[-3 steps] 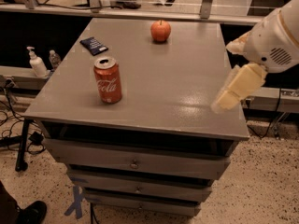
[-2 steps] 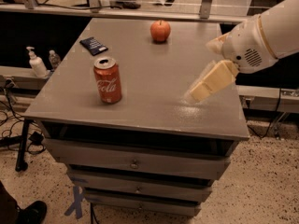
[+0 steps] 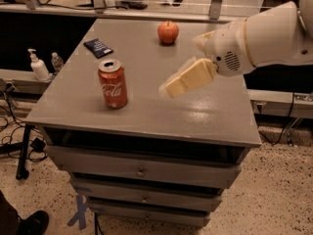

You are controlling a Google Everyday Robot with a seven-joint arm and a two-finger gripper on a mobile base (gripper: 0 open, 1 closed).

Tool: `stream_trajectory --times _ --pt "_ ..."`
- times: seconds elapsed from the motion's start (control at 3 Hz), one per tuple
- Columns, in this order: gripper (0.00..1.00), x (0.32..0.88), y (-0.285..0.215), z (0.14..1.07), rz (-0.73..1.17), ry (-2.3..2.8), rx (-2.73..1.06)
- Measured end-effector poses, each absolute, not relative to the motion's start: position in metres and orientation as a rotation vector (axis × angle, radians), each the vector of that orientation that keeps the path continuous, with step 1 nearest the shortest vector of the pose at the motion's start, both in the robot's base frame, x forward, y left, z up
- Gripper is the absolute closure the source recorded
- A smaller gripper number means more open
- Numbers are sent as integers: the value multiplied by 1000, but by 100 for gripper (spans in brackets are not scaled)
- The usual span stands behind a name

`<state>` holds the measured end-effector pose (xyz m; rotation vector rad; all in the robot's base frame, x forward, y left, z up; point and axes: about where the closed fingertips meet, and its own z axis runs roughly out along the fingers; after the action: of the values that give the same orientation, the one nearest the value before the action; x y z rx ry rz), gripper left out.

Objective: Knock coke can over

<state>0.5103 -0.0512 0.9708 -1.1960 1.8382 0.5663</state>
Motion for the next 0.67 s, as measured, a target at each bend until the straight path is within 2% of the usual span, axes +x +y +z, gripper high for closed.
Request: stream_trajectory --times 0.67 --pt "0 512 -27 958 616 1780 -1190"
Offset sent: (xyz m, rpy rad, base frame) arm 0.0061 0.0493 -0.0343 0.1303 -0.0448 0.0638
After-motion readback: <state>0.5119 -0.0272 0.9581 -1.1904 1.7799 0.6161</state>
